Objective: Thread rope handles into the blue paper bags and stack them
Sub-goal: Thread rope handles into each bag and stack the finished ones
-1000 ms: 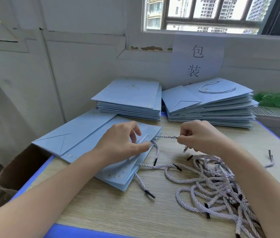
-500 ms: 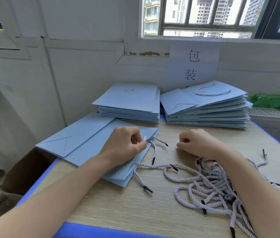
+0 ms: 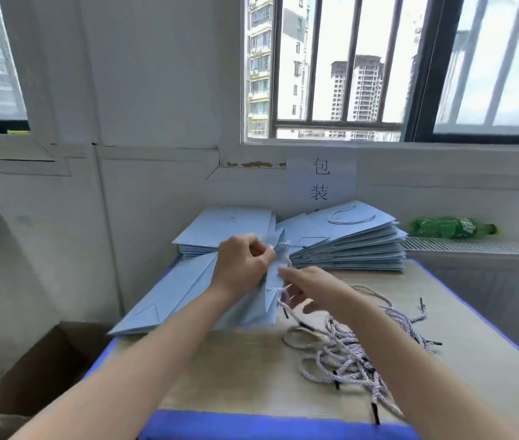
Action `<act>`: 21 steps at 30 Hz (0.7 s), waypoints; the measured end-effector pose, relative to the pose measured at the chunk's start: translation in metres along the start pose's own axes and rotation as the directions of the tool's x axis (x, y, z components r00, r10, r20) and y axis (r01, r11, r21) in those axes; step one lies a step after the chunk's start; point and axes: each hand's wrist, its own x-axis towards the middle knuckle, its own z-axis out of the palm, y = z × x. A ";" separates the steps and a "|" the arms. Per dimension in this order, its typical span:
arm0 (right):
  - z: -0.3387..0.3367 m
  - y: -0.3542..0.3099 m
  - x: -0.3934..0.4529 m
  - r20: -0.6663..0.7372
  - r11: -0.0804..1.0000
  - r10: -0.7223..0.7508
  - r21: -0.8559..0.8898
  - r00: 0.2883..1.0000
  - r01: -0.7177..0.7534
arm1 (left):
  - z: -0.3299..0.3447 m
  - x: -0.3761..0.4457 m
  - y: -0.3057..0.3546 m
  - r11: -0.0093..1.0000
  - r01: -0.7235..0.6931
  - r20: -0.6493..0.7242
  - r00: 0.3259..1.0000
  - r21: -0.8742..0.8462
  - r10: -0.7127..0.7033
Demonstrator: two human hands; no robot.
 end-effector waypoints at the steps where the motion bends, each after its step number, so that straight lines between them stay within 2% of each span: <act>1: 0.000 -0.008 -0.002 -0.034 0.984 -0.021 0.177 0.999 0.026 | -0.003 0.006 0.013 0.996 0.024 -0.027 0.999 -0.081 -0.027; 2: -0.002 -0.017 -0.003 -0.079 0.941 -0.049 0.330 0.996 0.072 | -0.008 0.012 0.025 0.985 0.046 -0.040 0.998 -0.167 -0.053; 4: -0.009 -0.037 -0.004 -0.164 0.862 -0.128 0.470 0.978 0.191 | -0.019 0.024 0.039 0.926 0.098 -0.044 0.992 -0.364 -0.122; 6: -0.019 -0.052 -0.005 -0.210 0.834 -0.184 0.484 0.960 0.266 | -0.035 0.036 0.044 0.778 0.175 -0.022 0.972 -0.603 -0.235; 8: -0.028 -0.058 -0.007 -0.241 0.834 -0.173 0.480 0.955 0.273 | -0.052 0.048 0.035 0.652 0.210 -0.034 0.939 -0.728 -0.341; 9: -0.032 -0.060 -0.007 -0.255 0.834 -0.166 0.479 0.953 0.274 | -0.061 0.054 0.026 0.651 0.216 -0.066 0.923 -0.728 -0.380; 13: -0.043 -0.076 -0.008 -0.271 0.854 -0.189 0.429 0.944 0.294 | -0.085 0.068 -0.006 0.761 0.264 -0.201 0.866 -0.593 -0.457; 17: -0.055 -0.097 -0.005 -0.368 0.856 -0.203 0.383 0.907 0.347 | -0.106 0.081 -0.011 0.645 0.215 -0.248 0.799 -0.733 -0.548; 21: -0.070 -0.103 0.005 -0.517 0.870 -0.226 0.274 0.825 0.410 | -0.125 0.093 -0.020 0.674 0.240 -0.306 0.751 -0.699 -0.585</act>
